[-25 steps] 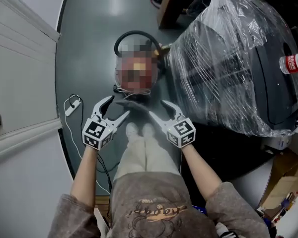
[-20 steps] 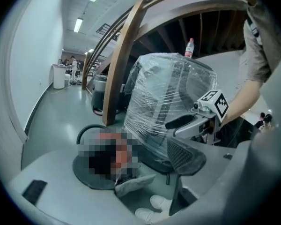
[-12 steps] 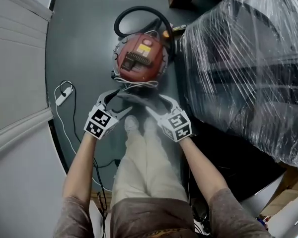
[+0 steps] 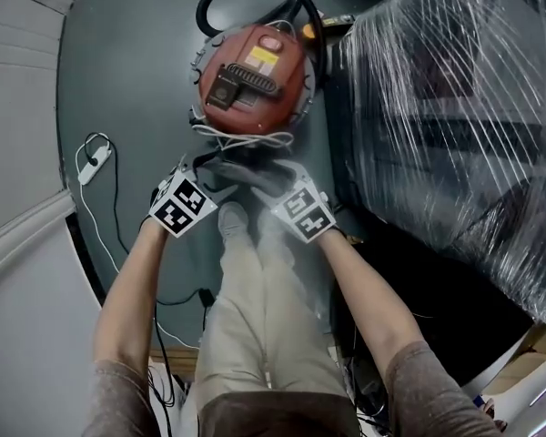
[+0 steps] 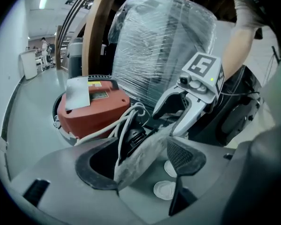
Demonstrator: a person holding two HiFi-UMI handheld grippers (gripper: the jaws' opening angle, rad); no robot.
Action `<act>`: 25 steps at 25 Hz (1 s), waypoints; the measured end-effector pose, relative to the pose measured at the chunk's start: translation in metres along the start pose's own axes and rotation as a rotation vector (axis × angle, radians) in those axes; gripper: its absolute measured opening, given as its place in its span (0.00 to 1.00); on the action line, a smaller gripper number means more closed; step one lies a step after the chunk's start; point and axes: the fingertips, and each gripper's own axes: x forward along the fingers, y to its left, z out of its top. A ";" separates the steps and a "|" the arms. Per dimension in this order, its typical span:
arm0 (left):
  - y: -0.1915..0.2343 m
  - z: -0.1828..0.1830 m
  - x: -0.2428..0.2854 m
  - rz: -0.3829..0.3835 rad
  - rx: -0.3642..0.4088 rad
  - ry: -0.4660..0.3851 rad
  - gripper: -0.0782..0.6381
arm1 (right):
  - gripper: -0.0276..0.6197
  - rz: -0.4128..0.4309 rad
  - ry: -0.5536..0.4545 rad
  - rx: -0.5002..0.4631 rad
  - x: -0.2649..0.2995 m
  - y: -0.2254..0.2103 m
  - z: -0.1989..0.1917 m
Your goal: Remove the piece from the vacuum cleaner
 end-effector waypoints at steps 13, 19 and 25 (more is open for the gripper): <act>0.011 -0.023 0.028 -0.059 0.072 0.121 0.39 | 0.38 0.019 0.059 -0.037 0.029 -0.004 -0.009; 0.010 -0.031 0.035 -0.074 0.070 0.144 0.28 | 0.17 0.062 0.078 -0.030 0.034 0.001 -0.013; 0.012 -0.031 0.034 -0.088 0.023 0.152 0.24 | 0.15 0.070 0.067 -0.010 0.033 0.000 -0.012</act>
